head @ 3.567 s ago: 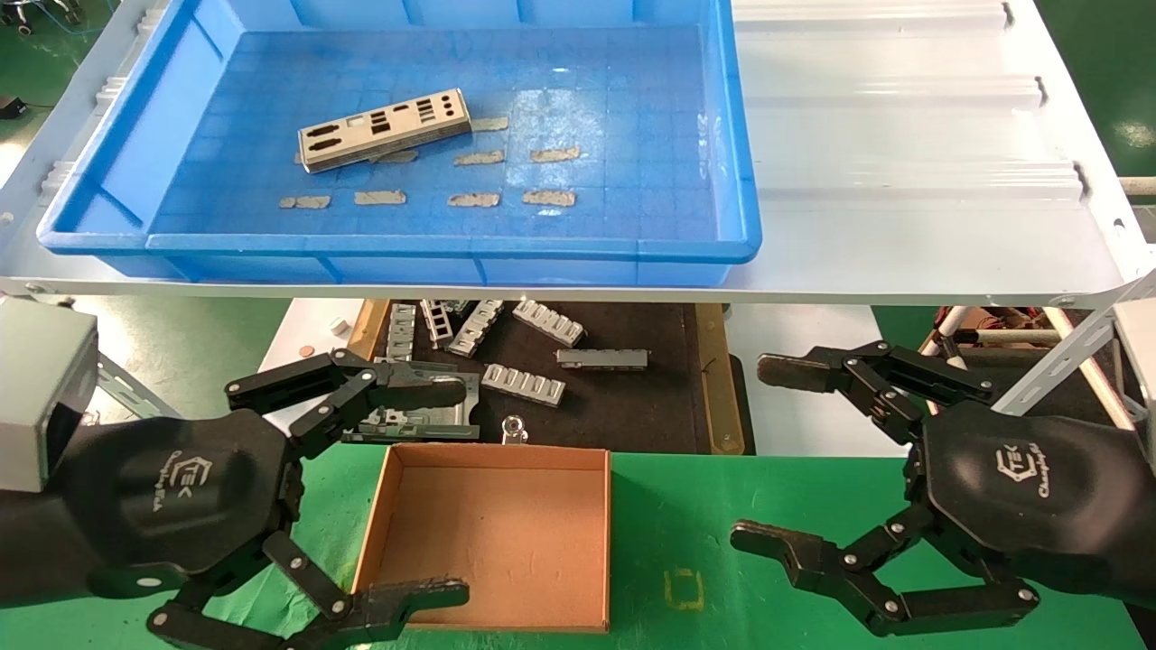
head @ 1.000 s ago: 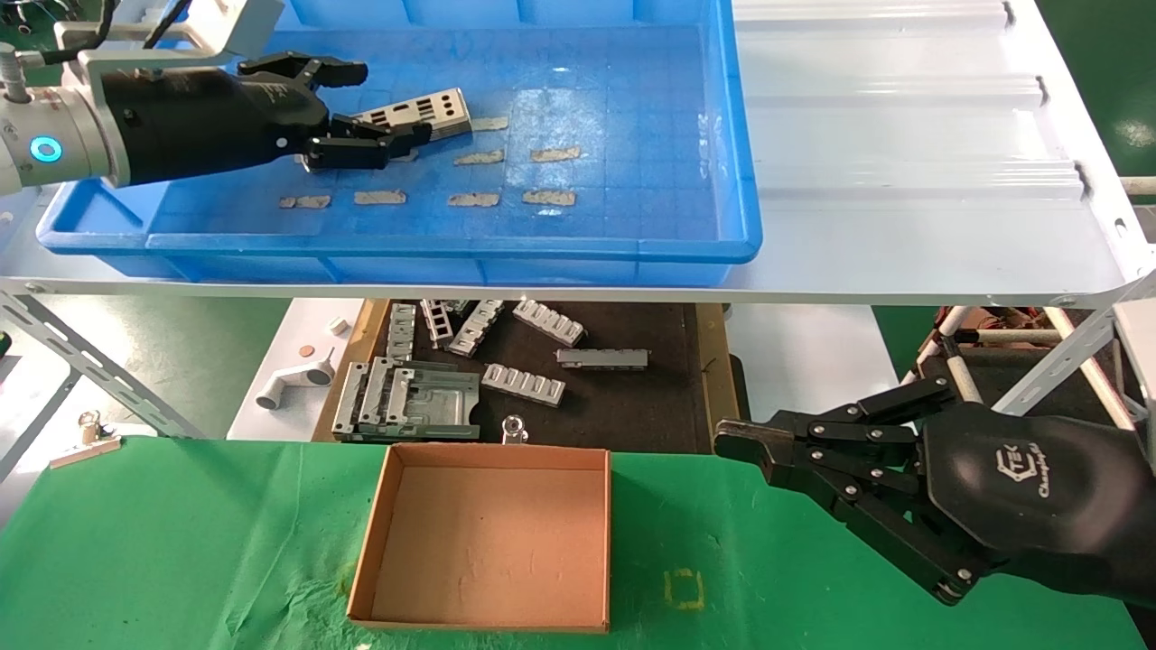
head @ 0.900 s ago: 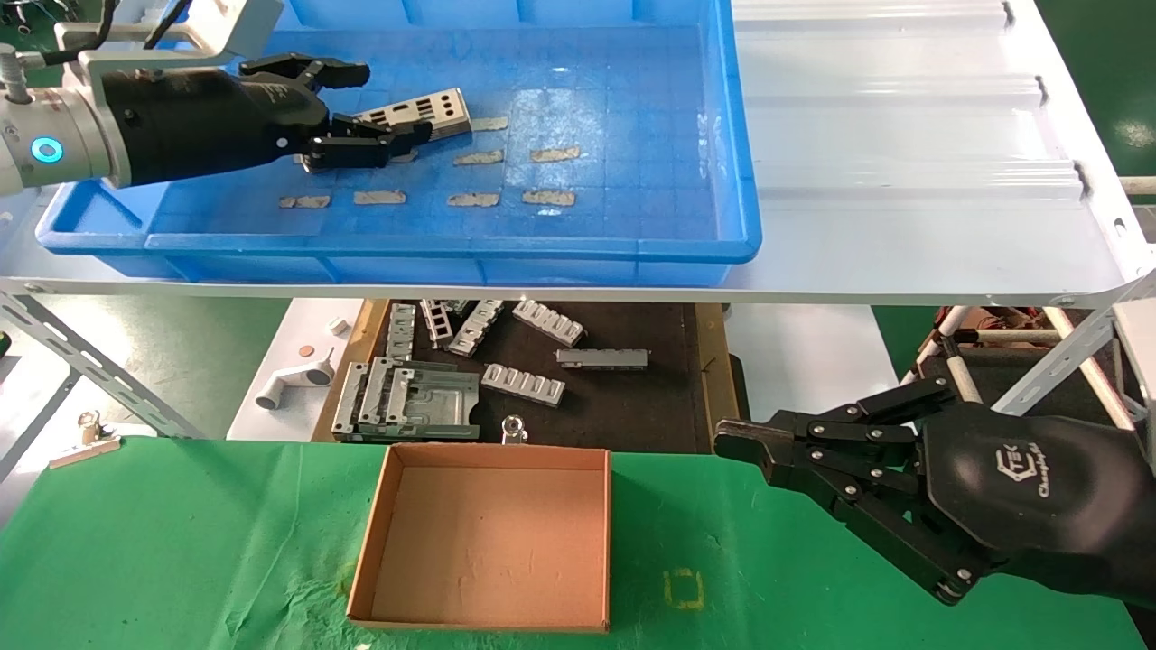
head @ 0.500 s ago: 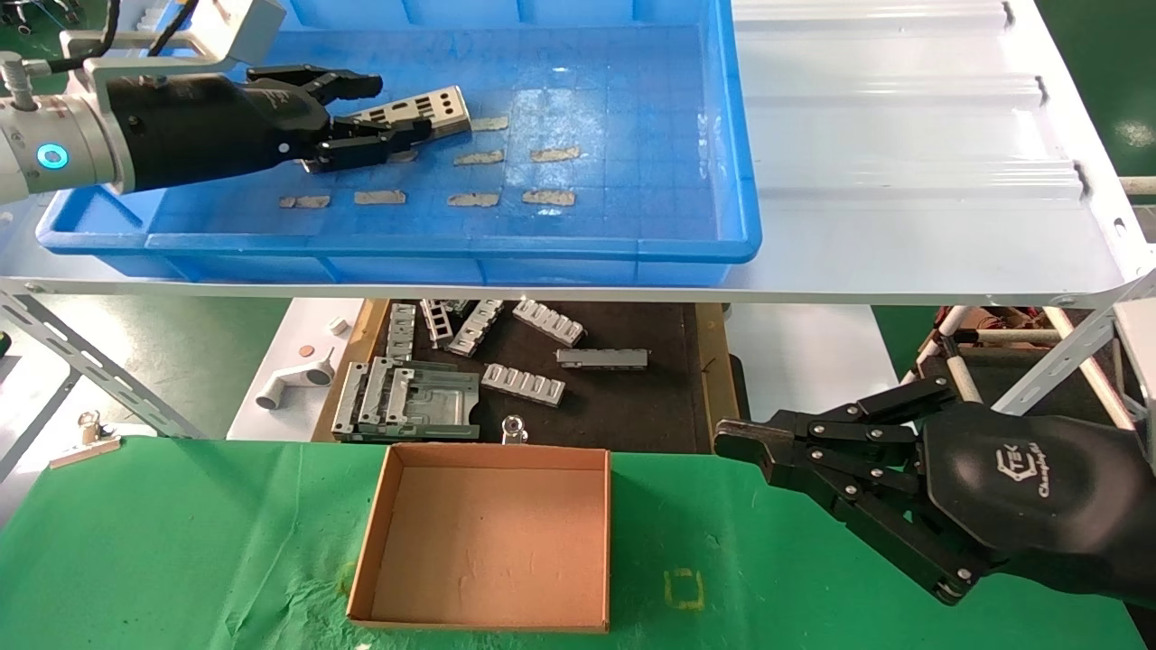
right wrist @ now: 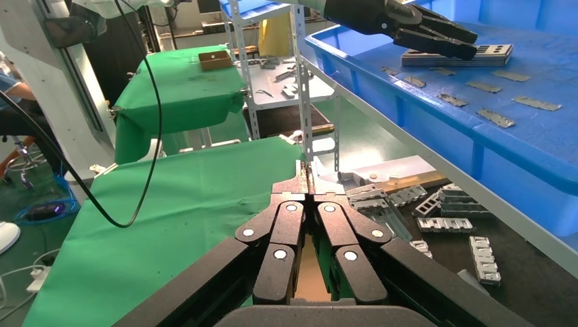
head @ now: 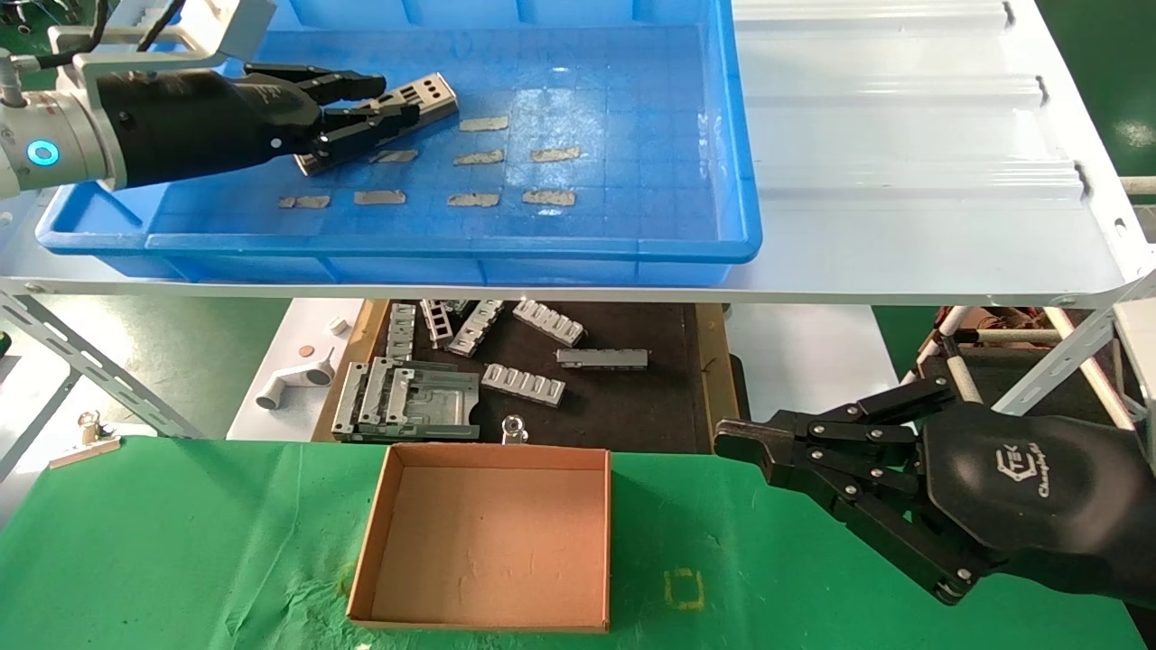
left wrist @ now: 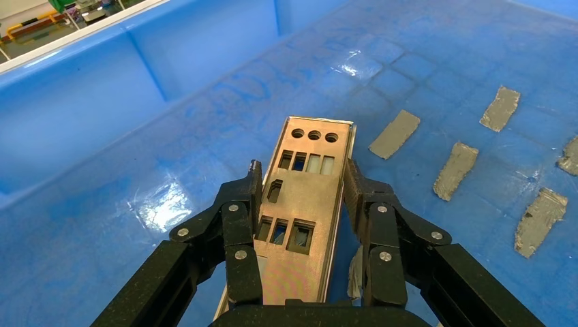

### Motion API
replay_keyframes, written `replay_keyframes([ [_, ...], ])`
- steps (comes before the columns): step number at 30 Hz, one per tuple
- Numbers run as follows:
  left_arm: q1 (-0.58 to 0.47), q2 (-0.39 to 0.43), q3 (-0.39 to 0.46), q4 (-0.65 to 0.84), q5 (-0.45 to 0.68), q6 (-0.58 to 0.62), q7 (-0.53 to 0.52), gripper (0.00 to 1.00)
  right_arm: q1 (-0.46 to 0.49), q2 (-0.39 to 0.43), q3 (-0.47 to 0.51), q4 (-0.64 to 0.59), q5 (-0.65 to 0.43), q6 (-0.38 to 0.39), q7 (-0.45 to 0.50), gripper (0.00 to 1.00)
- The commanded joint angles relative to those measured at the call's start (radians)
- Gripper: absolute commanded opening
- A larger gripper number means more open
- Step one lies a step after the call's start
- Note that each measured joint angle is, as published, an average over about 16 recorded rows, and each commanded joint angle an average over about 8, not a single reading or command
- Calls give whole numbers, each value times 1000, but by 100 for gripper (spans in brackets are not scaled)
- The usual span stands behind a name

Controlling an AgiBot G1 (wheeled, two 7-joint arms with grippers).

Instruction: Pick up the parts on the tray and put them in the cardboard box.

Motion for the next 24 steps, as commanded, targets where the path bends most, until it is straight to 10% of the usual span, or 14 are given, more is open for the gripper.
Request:
replay_keyframes([
  [1,-1,-1,0,1,-1,2,1,0,0,0,0,0,0,0,0,0],
  [24,-63,-58,-17,-48,-28,208,40,0,0,0,0,0,0,0,0,0],
])
